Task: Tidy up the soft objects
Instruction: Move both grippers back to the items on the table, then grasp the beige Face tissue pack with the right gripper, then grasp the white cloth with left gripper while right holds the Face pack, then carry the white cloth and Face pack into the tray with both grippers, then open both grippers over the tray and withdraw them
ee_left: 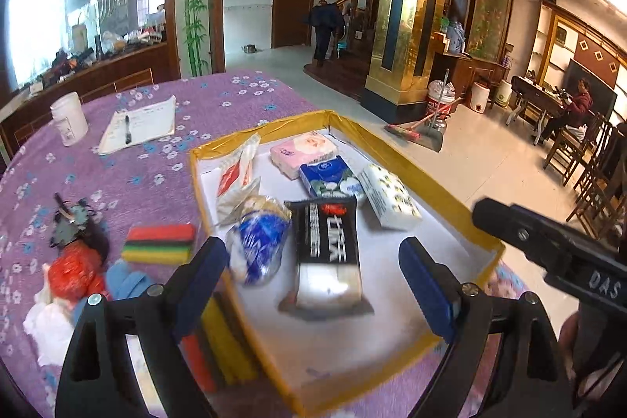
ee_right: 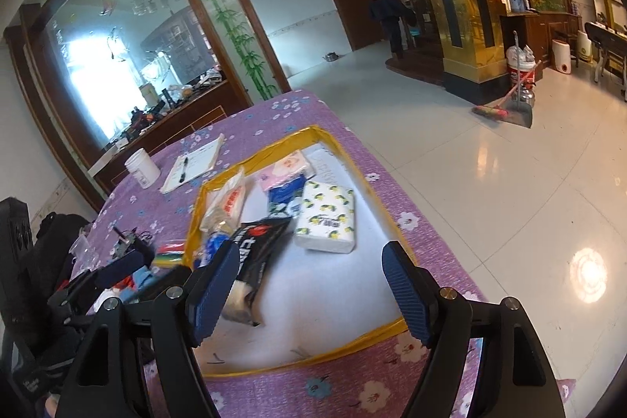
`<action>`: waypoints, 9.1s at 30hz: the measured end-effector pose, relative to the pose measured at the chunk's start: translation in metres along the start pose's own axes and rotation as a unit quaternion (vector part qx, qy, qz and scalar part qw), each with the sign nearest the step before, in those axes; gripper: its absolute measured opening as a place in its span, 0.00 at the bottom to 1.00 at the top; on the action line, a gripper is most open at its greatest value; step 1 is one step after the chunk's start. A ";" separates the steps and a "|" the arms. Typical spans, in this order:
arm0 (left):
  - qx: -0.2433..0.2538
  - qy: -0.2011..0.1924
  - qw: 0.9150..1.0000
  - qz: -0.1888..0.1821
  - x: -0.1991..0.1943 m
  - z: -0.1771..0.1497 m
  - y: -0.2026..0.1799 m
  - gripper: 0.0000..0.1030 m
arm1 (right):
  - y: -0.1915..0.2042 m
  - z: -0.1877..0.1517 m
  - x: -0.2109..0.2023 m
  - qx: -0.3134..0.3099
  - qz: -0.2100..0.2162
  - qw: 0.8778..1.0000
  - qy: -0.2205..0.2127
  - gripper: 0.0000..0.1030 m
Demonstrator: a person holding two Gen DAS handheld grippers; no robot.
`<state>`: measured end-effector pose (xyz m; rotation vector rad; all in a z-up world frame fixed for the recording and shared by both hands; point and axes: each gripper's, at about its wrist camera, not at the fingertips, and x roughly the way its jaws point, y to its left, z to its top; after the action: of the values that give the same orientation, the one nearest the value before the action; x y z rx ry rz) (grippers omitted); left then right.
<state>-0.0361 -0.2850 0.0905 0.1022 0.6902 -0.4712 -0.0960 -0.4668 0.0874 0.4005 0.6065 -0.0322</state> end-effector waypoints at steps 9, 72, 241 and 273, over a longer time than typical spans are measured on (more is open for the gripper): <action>0.006 -0.012 1.000 0.017 -0.042 -0.044 0.018 0.88 | 0.041 -0.017 -0.016 -0.032 0.016 0.999 -0.001 0.79; -0.240 0.057 0.962 0.118 -0.113 -0.138 0.246 0.88 | 0.227 -0.129 0.128 -0.201 0.121 0.952 0.196 0.47; 0.042 -0.023 0.998 -0.031 0.002 -0.049 -0.004 0.89 | 0.020 -0.031 0.051 -0.034 -0.053 0.998 -0.026 0.99; -0.033 -0.052 0.998 -0.004 -0.065 -0.064 0.058 0.92 | 0.073 -0.030 0.010 -0.055 0.023 0.997 -0.051 0.99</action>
<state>-0.0910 -0.1926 0.0788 0.0129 0.6039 -0.4573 -0.0931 -0.3875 0.0853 0.3037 0.4951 0.0240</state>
